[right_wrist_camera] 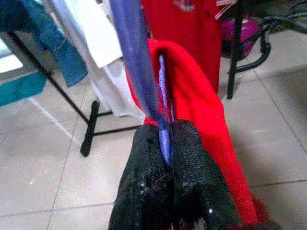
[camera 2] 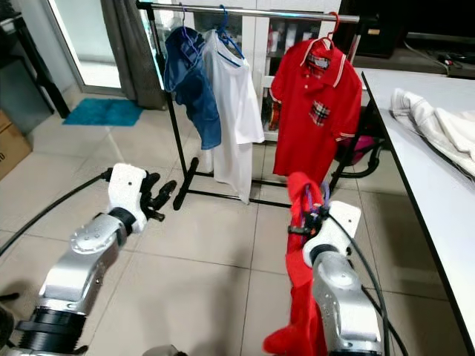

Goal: Hang hanger

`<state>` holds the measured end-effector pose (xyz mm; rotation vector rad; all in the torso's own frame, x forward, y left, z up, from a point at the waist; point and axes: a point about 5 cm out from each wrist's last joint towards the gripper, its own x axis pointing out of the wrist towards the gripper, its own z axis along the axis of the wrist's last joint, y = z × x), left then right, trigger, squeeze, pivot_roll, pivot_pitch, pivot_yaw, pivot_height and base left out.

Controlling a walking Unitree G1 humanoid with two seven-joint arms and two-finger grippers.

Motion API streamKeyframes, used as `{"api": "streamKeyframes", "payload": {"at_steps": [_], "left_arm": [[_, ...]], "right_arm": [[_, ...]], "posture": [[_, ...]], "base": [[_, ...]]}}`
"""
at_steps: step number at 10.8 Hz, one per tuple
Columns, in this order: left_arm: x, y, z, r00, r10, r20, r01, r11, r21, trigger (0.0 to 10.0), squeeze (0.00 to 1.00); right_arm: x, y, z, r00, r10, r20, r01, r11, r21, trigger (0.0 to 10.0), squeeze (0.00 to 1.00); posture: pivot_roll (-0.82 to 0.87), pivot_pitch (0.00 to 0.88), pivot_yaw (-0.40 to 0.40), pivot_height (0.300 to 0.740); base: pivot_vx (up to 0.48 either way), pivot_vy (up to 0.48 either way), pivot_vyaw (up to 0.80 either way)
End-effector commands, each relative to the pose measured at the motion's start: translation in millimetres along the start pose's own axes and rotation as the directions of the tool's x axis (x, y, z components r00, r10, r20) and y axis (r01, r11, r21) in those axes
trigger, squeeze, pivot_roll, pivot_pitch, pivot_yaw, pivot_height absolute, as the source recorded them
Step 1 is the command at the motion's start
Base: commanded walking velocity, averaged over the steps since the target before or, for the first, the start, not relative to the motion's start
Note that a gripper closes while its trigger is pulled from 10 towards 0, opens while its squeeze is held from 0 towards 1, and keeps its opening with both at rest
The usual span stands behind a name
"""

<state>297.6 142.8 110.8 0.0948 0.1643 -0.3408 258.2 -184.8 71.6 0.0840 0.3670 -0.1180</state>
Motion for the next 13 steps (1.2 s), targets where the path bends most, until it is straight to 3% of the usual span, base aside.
{"api": "streamKeyframes", "payload": {"at_steps": [1, 4, 7, 8, 11, 13], "left_arm": [[1.8, 5.5, 4.7, 1.0, 0.027, 0.01, -0.027, 1.0, -0.008, 10.0, 0.0], [-2.1, 1.8, 1.3, 1.0, 0.008, 0.001, -0.008, 1.0, -0.016, 10.0, 0.0], [3.0, 0.3, 7.5, 1.0, 0.011, 0.02, -0.011, 1.0, -0.008, 10.0, 0.0], [-0.4, -2.5, 5.5, 1.0, -0.008, 0.013, 0.008, 1.0, -0.002, 10.0, 0.0], [-0.4, 0.6, 4.3, 1.0, 0.004, 0.005, -0.004, 1.0, -0.008, 10.0, 0.0], [-0.1, -0.5, 3.8, 1.0, 0.001, 0.004, -0.001, 1.0, -0.009, 10.0, 0.0]], "right_arm": [[4.3, -0.3, 12.2, 0.999, 0.01, 0.041, -0.01, 1.0, 0.004, 10.0, 0.0], [4.0, -0.2, 16.0, 0.998, 0.008, 0.057, -0.011, 0.999, 0.046, 10.0, 0.0], [9.1, -3.7, 16.4, 0.999, -0.004, 0.05, 0.003, 1.0, 0.024, 10.0, 0.0], [6.5, -5.3, 16.3, 0.998, -0.005, 0.057, 0.0, 0.997, 0.08, 10.0, 0.0], [4.3, -3.1, 12.5, 0.998, -0.003, 0.058, -0.001, 0.998, 0.058, 10.0, 0.0], [4.4, -2.0, 14.0, 0.998, 0.01, 0.062, -0.014, 0.998, 0.054, 10.0, 0.0]], "posture": [[-0.02, 0.0, 0.021, 0.74], [-0.02, 0.0, 0.016, 0.74], [-0.02, 0.0, 0.01, 0.74], [-0.02, 0.0, 0.009, 0.74], [-0.02, 0.0, 0.018, 0.74], [-0.02, 0.0, 0.016, 0.74]], "base": [[0.24, 0.0, 0.0], [0.277, 0.0, 0.0], [0.32, 0.0, 0.0], [0.319, 0.0, 0.0], [0.321, 0.0, 0.0], [0.321, 0.0, -0.7]]}}
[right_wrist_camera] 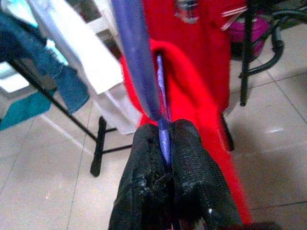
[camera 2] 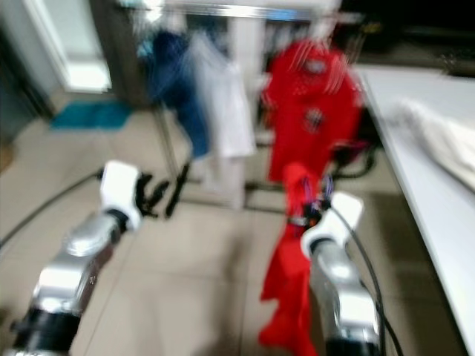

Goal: Hang hanger

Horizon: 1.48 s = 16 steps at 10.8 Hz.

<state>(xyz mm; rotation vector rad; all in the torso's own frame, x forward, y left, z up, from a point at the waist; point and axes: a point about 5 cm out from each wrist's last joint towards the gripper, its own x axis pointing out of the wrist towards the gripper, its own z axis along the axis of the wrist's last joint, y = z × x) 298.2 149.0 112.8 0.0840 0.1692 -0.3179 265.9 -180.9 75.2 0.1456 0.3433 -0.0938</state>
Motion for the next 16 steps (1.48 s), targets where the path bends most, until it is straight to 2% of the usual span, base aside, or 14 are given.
{"api": "streamKeyframes", "payload": {"at_steps": [1, 16], "left_arm": [[2.6, -7.0, 2.8, 1.0, -0.022, 0.009, 0.022, 1.0, 0.006, 10.0, 0.0], [2.6, -8.0, 4.3, 0.999, -0.049, 0.002, 0.049, 0.998, 0.027, 10.0, 0.0]], "right_arm": [[-0.4, -6.0, 9.3, 0.999, -0.015, 0.045, 0.016, 1.0, -0.013, 10.0, 0.0], [-0.3, 0.0, 9.9, 0.998, -0.006, 0.067, 0.009, 0.999, -0.049, 10.0, 0.0]], "posture": [[-0.02, 0.0, 0.015, 0.74], [-0.01, 0.0, 0.032, 0.74]], "base": [[0.322, 0.0, 0.0], [0.322, 0.0, 0.0]]}}
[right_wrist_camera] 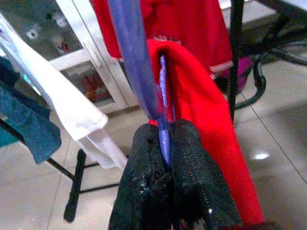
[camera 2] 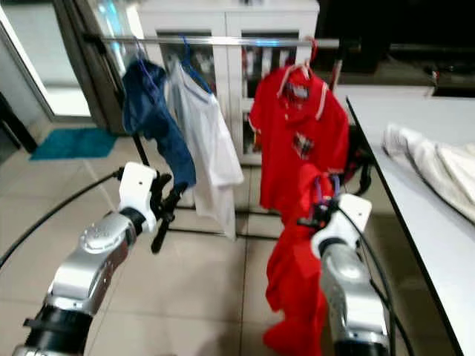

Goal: Hang hanger

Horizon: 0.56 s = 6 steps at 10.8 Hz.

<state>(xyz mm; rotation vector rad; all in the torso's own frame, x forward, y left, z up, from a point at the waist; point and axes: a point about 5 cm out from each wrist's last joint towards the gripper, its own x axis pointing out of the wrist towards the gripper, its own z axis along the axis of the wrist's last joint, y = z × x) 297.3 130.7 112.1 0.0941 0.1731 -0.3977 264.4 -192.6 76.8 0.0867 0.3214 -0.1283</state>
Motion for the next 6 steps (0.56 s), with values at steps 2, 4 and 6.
{"api": "streamKeyframes", "payload": {"at_steps": [2, 4, 6], "left_arm": [[-2.7, 7.6, 3.0, 1.0, 0.027, 0.007, -0.027, 1.0, 0.005, 10.0, 0.0], [-4.2, 5.6, -1.2, 1.0, 0.027, 0.001, -0.027, 1.0, -0.001, 10.0, 0.0], [-2.5, 6.1, -0.4, 1.0, 0.008, 0.003, -0.008, 1.0, 0.019, 10.0, 0.0]], "right_arm": [[0.0, 9.1, 7.4, 0.999, 0.032, 0.041, -0.031, 0.999, -0.011, 10.0, 0.0], [-1.6, 6.8, 4.9, 0.999, 0.027, 0.035, -0.026, 1.0, -0.009, 10.0, 0.0], [1.1, 7.5, 5.3, 0.999, 0.024, 0.043, -0.024, 1.0, -0.011, 10.0, 0.0]], "posture": [[-0.02, 0.0, 0.028, 0.74], [-0.02, 0.0, 0.031, 0.74], [-0.01, 0.0, 0.041, 0.74]], "base": [[0.322, 0.0, 0.0], [0.322, 0.0, 0.0], [0.321, 0.0, 0.0]]}}
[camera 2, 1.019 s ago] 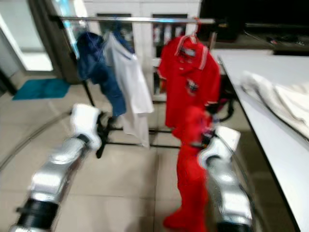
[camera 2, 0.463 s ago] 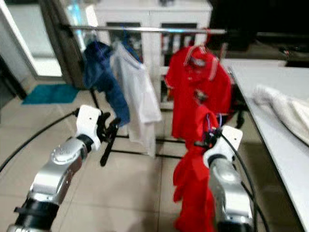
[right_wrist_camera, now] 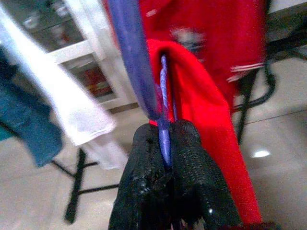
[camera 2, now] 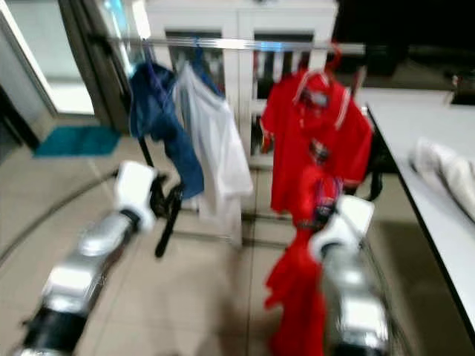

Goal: Hang hanger

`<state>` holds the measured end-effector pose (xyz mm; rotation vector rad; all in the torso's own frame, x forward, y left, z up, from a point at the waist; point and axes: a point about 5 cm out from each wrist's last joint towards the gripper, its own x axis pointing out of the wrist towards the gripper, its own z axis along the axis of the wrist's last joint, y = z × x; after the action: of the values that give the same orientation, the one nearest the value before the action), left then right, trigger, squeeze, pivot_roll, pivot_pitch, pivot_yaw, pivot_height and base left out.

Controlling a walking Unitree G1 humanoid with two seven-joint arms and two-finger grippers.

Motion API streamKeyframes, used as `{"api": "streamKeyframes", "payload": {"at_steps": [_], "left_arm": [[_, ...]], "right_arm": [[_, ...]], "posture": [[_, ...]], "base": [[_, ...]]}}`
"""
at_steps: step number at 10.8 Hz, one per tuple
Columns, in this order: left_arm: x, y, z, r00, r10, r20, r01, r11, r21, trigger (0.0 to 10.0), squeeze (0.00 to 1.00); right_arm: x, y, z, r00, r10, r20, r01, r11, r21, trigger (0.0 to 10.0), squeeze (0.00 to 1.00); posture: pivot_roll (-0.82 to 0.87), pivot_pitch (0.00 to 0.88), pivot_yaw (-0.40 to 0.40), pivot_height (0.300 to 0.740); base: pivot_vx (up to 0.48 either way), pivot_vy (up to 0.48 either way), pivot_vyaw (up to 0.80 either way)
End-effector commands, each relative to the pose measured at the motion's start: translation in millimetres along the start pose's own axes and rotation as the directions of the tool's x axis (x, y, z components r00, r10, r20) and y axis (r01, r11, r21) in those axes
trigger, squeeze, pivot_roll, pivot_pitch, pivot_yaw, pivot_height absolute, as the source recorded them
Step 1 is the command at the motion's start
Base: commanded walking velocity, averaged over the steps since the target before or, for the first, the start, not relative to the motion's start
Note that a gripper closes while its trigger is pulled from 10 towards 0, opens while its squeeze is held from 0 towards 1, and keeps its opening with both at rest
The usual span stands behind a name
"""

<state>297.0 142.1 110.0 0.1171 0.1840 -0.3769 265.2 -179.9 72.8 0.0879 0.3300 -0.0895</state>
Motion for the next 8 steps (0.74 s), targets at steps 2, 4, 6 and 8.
{"api": "streamKeyframes", "payload": {"at_steps": [2, 4, 6, 8], "left_arm": [[1.1, -2.8, 3.1, 1.0, -0.018, 0.018, 0.018, 1.0, 0.008, 10.0, 0.0], [1.0, -2.8, 3.4, 1.0, -0.023, 0.021, 0.022, 1.0, 0.014, 10.0, 0.0], [1.1, -3.6, 3.5, 0.999, -0.024, 0.028, 0.024, 1.0, 0.016, 10.0, 0.0], [0.7, -6.0, 3.1, 0.999, -0.026, 0.035, 0.025, 0.999, 0.019, 10.0, 0.0]], "right_arm": [[0.5, -5.3, 9.8, 0.998, -0.015, 0.056, 0.015, 1.0, -0.004, 10.0, 0.0], [1.6, -4.7, 11.8, 0.998, -0.007, 0.068, 0.009, 1.0, -0.021, 10.0, 0.0], [3.7, -4.9, 14.6, 0.997, 0.002, 0.076, 0.001, 0.999, -0.041, 10.0, 0.0], [5.7, -5.5, 15.9, 0.997, 0.013, 0.079, -0.009, 0.998, -0.056, 10.0, 0.0]], "posture": [[-0.01, 0.0, 0.042, 0.74], [-0.01, 0.0, 0.038, 0.74], [-0.01, 0.0, 0.023, 0.74], [-0.01, 0.0, 0.009, 0.74]], "base": [[0.321, 0.0, 0.0], [0.321, 0.0, 0.0], [0.319, 0.0, 0.0], [0.322, 0.0, 0.0]]}}
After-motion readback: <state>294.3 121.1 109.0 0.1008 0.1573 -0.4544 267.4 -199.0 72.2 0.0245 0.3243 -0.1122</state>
